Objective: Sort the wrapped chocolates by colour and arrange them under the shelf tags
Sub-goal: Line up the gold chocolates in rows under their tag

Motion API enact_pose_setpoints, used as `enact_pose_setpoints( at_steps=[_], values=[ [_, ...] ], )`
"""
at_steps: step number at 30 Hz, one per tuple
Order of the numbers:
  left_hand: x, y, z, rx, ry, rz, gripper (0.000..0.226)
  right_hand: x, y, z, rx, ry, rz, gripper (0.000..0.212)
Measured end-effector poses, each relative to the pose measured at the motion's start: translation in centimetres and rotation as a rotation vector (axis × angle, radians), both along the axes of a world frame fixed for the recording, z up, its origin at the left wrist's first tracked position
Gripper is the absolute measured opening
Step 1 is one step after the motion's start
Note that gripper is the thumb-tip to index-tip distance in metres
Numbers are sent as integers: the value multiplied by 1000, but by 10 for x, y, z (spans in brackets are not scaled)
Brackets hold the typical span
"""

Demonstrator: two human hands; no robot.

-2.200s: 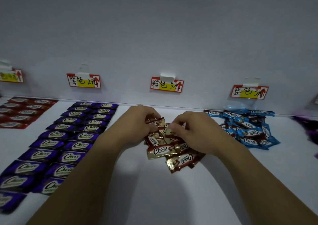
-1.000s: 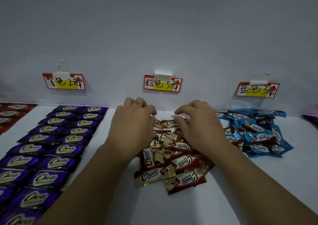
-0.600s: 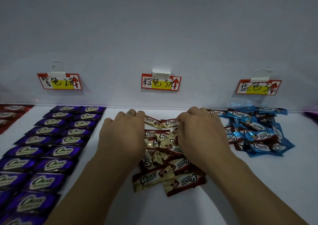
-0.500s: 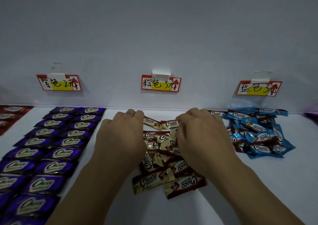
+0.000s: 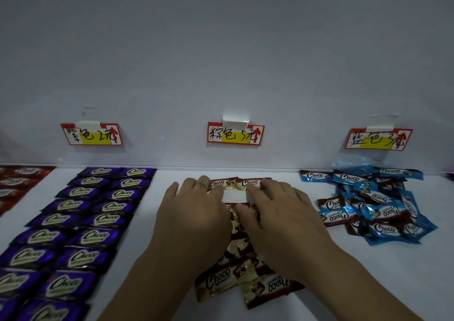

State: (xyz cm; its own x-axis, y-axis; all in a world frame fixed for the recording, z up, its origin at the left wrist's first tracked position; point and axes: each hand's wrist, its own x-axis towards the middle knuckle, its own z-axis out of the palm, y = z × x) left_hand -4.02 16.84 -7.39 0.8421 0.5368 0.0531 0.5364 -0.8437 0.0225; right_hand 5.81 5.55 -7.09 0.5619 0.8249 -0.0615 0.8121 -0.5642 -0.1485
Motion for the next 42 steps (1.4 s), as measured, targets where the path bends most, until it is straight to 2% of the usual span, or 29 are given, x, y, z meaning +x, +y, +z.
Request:
enact_pose_setpoints(
  at_steps=[2,8,12,17,22,34,37,42],
  values=[
    [4,-1,3,11,41,9,52,0,0,1,-8,20,-19,64],
    [5,-5,2,-52,80,24,56,-2,1,7,52,-19,12,59],
    [5,-3,4,-86,122,47,56,-1,6,2,-50,50,25,64],
    [7,-2,-1,-108,62,113,54,6,12,-1,-56,52,18,65],
    [13,1,-4,-130,86,143,56,8,15,-5,-35,72,11,65],
    [14,5,-7,-136,8,99,54,7,14,-2,-36,61,34,64],
    [11,5,-4,-123,-51,74,51,6,12,-2,13,48,62,60],
    [-3,10,13,-63,-154,41,45,14,-3,18,238,-94,21,48]
  ],
)
